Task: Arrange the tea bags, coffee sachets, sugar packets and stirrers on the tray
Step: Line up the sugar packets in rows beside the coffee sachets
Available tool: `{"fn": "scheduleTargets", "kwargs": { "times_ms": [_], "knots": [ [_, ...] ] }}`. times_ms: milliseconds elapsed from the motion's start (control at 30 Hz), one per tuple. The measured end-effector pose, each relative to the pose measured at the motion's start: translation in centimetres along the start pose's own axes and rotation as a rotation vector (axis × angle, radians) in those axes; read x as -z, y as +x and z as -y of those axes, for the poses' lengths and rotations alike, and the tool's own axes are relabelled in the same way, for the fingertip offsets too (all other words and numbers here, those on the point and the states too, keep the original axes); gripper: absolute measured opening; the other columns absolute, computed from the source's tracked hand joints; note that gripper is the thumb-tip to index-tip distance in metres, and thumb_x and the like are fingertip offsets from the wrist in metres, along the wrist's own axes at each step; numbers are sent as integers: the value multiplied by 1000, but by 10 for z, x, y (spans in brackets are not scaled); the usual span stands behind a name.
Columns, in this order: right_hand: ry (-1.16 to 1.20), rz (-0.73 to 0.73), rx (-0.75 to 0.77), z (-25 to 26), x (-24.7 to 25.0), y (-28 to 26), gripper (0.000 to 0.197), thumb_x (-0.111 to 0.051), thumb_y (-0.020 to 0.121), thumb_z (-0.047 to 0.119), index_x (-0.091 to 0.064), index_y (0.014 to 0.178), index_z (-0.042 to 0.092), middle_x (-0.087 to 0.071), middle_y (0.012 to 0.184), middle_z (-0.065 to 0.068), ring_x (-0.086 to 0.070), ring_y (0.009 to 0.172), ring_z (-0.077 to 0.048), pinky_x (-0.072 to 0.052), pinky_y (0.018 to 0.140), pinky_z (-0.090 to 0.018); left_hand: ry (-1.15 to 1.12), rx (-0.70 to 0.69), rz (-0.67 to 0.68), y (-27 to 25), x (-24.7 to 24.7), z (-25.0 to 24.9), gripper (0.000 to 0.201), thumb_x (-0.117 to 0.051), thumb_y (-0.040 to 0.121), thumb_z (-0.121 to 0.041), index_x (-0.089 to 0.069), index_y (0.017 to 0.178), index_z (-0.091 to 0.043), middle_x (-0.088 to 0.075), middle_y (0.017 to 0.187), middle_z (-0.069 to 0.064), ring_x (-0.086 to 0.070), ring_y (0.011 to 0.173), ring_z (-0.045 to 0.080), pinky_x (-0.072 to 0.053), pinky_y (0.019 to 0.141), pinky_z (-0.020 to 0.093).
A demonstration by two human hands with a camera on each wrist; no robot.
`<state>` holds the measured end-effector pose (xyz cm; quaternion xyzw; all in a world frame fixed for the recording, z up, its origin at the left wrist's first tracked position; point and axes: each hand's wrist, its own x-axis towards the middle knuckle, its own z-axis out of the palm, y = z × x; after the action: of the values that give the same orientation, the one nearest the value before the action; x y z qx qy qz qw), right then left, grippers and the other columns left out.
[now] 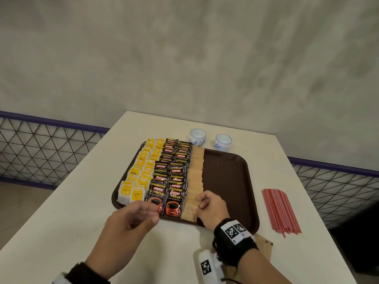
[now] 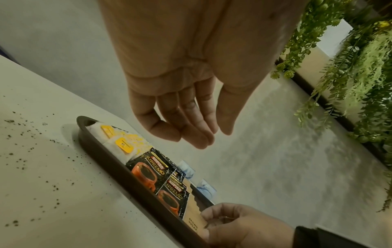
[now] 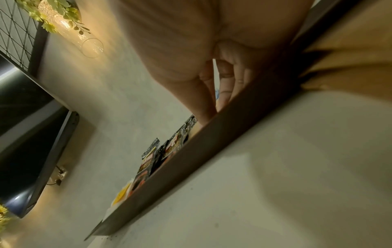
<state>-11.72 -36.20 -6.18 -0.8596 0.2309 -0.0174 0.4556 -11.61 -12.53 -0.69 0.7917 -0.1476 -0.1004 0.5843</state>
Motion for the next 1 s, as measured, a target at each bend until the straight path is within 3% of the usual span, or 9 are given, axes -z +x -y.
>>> {"fn": "scheduleTargets", "kwargs": {
  "times_ms": [100,200,333,467,533,667,767,867,1000],
  "knots": [
    [3,4,17,0,1,-1,33,-76,74,0,-58,90,22,-51,70,7,-49,64,-4,-40,60,-8,-15,2,13,0,-2,-4,18,-77,71,-33,-69,85,-41,-73,85,-5,-68,77,8,-57,75,25],
    [-16,-14,6,-1,4,-2,37,-76,74,1,-55,89,26,-50,73,8,-49,67,-7,-46,65,-17,-19,7,35,0,-2,-4,46,-71,52,-71,-70,87,-41,-73,86,-6,-68,77,6,-56,72,19],
    [-44,-81,-42,-3,9,-4,35,-78,77,16,-50,94,26,-52,81,7,-49,71,-6,-36,58,-14,11,-1,32,1,-7,-8,22,-75,75,-18,-70,84,-38,-73,85,-2,-68,76,10,-57,77,29],
    [-74,-91,-81,6,5,-4,44,-80,75,34,-47,101,22,-55,91,4,-51,75,-7,-35,56,-15,26,9,62,-1,-12,-12,26,-74,76,-17,-69,83,-41,-73,84,-4,-67,74,9,-56,76,29],
    [-114,-93,-94,11,0,-2,44,-81,73,33,-48,99,20,-58,96,2,-52,76,-9,-38,57,-16,-3,5,61,-2,-13,-14,18,-77,70,-34,-69,84,-42,-72,84,-5,-68,75,9,-56,75,28],
    [-134,-109,-118,13,-7,3,42,-82,73,24,-51,99,16,-62,101,-4,-56,82,-16,-52,75,-28,0,7,40,-3,-10,-11,61,-65,44,-82,-68,89,-42,-73,84,-7,-68,76,7,-55,74,25],
    [-136,-96,-134,11,-6,6,42,-82,74,23,-51,102,17,-62,106,-6,-55,83,-15,-49,74,-25,-8,48,21,-5,-8,-15,27,-74,62,-52,-70,86,-39,-73,84,-3,-68,78,12,-56,82,37],
    [-126,-70,-129,10,-2,6,44,-82,73,24,-49,101,18,-61,102,-5,-54,79,-13,-46,69,-22,-13,56,39,-5,-7,-13,52,-69,50,-74,-70,87,-37,-73,83,-4,-68,77,11,-56,78,31],
    [-77,-49,-79,16,23,-4,46,-79,77,34,-46,108,22,-57,92,5,-52,75,-3,-35,56,-14,-4,46,28,-3,-8,-13,20,-76,74,-21,-71,84,-37,-73,83,-2,-68,78,14,-56,81,38]
  ]
}}
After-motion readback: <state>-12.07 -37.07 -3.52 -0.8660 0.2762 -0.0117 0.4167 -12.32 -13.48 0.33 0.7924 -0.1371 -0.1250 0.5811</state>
